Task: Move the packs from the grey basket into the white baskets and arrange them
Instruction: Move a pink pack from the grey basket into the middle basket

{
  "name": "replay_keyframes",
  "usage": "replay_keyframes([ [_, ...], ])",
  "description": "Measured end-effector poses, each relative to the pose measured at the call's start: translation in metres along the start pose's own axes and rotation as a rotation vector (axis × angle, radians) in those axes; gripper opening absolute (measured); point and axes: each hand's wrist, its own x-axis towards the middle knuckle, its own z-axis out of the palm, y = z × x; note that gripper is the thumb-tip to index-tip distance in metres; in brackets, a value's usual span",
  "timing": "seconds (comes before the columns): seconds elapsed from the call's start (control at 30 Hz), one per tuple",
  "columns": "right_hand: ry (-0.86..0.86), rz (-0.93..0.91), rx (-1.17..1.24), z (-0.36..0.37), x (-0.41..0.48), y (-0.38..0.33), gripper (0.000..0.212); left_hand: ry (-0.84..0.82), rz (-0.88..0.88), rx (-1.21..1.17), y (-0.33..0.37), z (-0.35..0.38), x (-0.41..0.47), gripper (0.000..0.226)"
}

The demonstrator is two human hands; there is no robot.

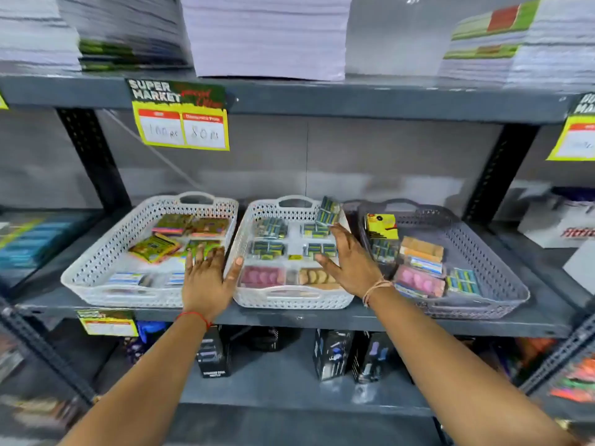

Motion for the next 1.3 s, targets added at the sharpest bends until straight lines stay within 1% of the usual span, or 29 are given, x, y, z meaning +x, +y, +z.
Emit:
replay_keyframes([
  [0.07,-0.034,0.035,0.003,0.007,0.005,0.006,0.079,0.024,0.03,0.06,-0.003,0.006,0.001,0.106],
  [0.1,-0.058,0.051,-0.011,0.012,0.007,0.009,0.075,0.044,0.049,0.086,-0.006,0.009,0.001,0.11],
  [0.2,-0.177,0.129,-0.053,0.02,0.01,0.012,0.077,0.083,0.094,0.157,-0.009,0.018,0.001,0.112],
  [0.27,-0.217,0.133,-0.051,0.017,0.012,0.012,0.078,0.096,0.1,0.168,-0.01,0.019,0.001,0.107],
  [0.3,-0.195,0.132,-0.014,0.013,0.012,0.014,0.076,0.104,0.106,0.171,-0.011,0.021,0.001,0.105],
  [0.37,-0.073,0.162,0.075,-0.002,0.013,0.022,0.066,0.118,0.122,0.171,-0.013,0.023,0.001,0.098],
  [0.43,0.017,0.265,0.102,-0.022,0.013,0.04,0.051,0.156,0.129,0.172,-0.014,0.023,0.0,0.083],
  [0.5,-0.033,0.394,0.015,-0.04,0.008,0.072,0.038,0.204,0.111,0.183,-0.017,0.023,-0.001,0.072],
  [0.57,-0.14,0.493,-0.114,-0.053,-0.001,0.103,0.031,0.222,0.099,0.207,-0.02,0.022,-0.003,0.07],
  [0.63,-0.212,0.554,-0.163,-0.058,-0.01,0.126,0.034,0.227,0.103,0.224,-0.021,0.024,-0.003,0.07],
  [0.73,-0.275,0.587,-0.141,-0.057,-0.019,0.139,0.034,0.247,0.096,0.215,-0.02,0.026,-0.002,0.072],
  [0.93,-0.287,0.54,-0.173,-0.06,-0.026,0.135,0.039,0.253,0.084,0.2,-0.019,0.026,-0.003,0.074],
  [1.07,-0.291,0.515,-0.237,-0.06,-0.026,0.135,0.043,0.246,0.073,0.187,-0.017,0.024,-0.005,0.073],
  [1.2,-0.322,0.524,-0.234,-0.058,-0.024,0.133,0.051,0.215,0.063,0.18,-0.017,0.023,-0.006,0.073],
  [1.3,-0.259,0.547,-0.198,-0.061,-0.022,0.132,0.053,0.194,0.077,0.19,-0.019,0.021,-0.004,0.073],
])
